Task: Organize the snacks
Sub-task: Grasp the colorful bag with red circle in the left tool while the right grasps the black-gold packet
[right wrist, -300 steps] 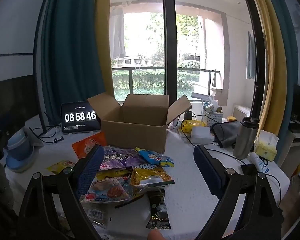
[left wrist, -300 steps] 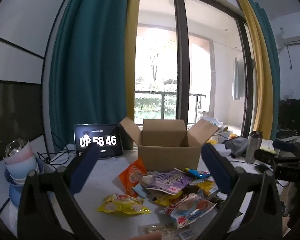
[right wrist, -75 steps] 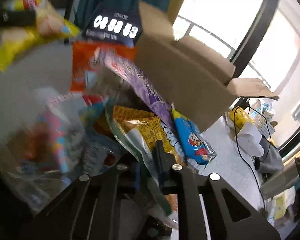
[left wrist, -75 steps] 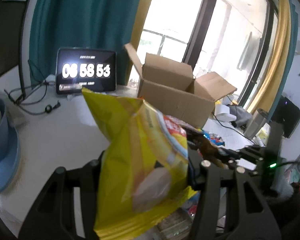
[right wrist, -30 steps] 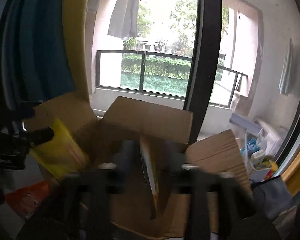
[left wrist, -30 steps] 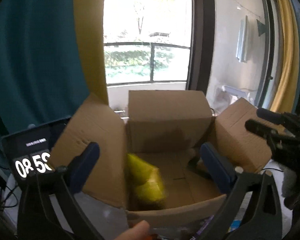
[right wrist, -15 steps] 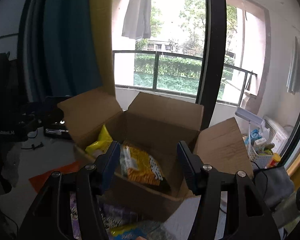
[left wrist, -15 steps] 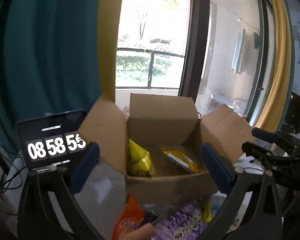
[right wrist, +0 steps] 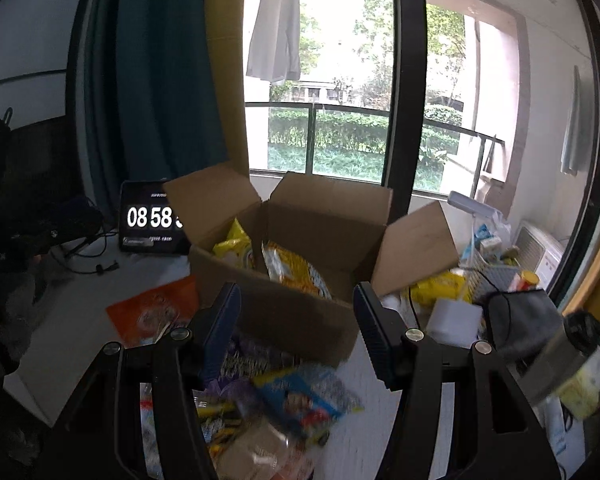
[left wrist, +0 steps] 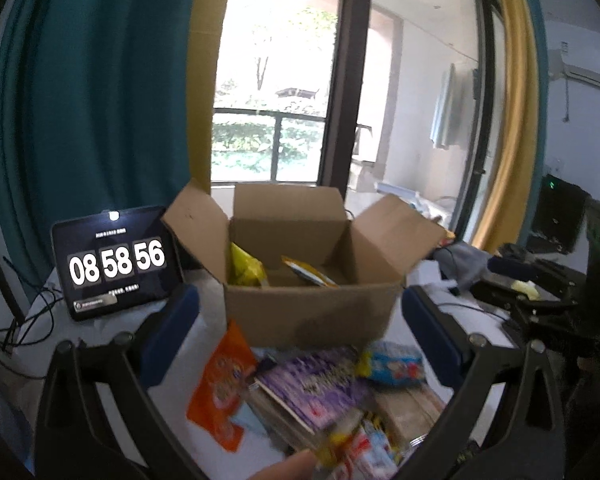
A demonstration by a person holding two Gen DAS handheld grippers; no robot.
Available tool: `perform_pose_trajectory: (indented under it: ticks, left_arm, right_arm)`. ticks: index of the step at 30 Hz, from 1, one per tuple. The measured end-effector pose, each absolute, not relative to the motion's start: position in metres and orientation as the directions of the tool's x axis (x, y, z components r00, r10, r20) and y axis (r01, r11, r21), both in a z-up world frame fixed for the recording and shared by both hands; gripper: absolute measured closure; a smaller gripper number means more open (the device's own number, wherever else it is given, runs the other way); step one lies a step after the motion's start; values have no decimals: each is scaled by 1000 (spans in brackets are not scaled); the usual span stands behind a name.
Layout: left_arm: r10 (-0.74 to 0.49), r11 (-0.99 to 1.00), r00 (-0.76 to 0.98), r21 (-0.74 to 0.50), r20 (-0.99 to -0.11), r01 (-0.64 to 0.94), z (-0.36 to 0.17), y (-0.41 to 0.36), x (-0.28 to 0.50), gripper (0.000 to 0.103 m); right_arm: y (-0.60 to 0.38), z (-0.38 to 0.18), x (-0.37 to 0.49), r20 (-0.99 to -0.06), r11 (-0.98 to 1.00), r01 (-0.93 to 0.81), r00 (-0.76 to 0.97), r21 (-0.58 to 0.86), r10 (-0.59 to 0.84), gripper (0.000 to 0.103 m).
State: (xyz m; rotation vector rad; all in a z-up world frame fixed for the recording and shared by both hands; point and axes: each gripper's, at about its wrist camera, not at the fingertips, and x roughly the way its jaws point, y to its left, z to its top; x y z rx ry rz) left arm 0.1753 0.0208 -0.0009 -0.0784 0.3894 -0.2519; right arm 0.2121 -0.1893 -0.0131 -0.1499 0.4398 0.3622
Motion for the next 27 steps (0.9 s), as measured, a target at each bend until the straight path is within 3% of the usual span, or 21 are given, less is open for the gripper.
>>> perform_pose_trajectory:
  ticks: [14,27]
  left_arm:
    - [-280,960,848,-120,-450,253,-58,-11,87,1]
    - [-268,960,759,-97,-593,263,-121,-45,77,1]
  right_arm:
    - [-215,-70,135,-532,945,-327,798,12,283,41]
    - [-233,-147,116,-670,962,-262,701,77,245,41]
